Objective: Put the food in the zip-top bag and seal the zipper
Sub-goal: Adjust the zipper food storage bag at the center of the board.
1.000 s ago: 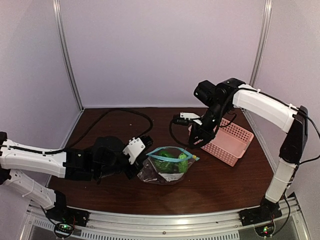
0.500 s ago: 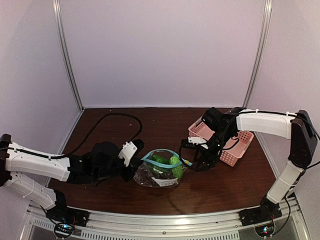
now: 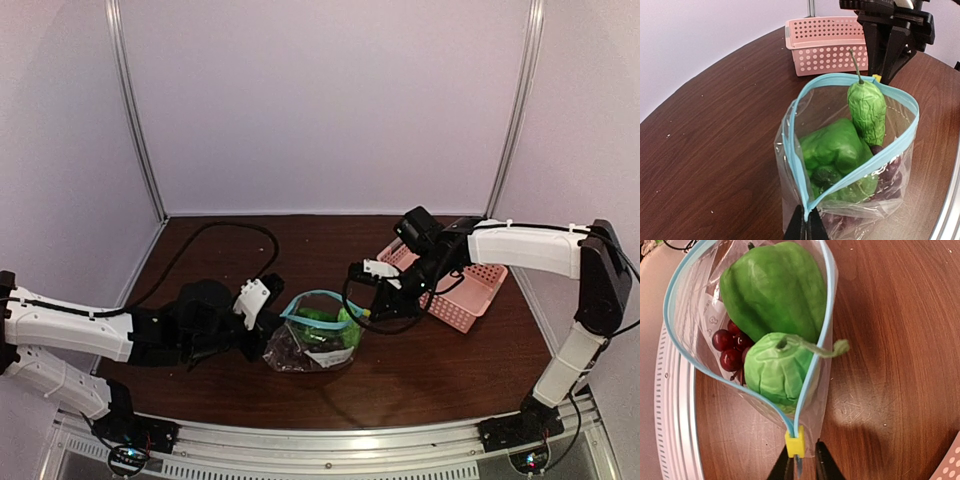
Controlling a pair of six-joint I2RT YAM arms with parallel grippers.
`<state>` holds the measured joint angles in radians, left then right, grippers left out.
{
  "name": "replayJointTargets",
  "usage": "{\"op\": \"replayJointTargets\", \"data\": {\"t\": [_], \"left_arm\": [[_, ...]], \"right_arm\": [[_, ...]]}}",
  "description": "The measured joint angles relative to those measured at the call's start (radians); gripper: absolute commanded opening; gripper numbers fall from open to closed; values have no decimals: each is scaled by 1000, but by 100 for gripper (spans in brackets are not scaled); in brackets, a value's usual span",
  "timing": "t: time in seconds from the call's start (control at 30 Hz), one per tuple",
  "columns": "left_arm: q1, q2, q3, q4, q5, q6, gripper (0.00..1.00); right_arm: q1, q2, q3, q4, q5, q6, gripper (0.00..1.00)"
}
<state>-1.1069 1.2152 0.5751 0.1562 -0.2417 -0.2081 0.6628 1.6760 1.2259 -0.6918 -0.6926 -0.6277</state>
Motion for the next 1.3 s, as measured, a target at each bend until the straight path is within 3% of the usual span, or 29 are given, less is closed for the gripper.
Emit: {"op": "replayJointTargets", "data": {"t": [0.13,0.2,0.33,0.5,0.63,0.73,0.83,1.07,1.3], "left_arm": [[0,0,-1,1,-2,-3,0],[0,0,-3,2,-5,-4,0],[0,0,-6,4,-7,-5,0],[1,0,-4,-5,-17,-4,0],[12,0,64,-101,-15,31,0],[28,32,172,-193,42,47,0],[32,94,264,-175,71,58,0],[60,137,320,-265,116,101,0],[118,27,315,-322,206,129,0]], "right_arm": [[0,-1,-3,8,-8,-3,22],[0,-2,-8,14,-10,1,18],[0,-3,-19,21,-12,7,0],[0,-2,8,-47,-6,-33,0],[0,-9,216,-246,71,-125,0],[-8,-84,328,-283,116,-160,0],[-13,-135,397,-345,122,-187,0],[-31,-93,408,-431,171,-219,0],[-41,-120,372,-473,226,-245,0]]}}
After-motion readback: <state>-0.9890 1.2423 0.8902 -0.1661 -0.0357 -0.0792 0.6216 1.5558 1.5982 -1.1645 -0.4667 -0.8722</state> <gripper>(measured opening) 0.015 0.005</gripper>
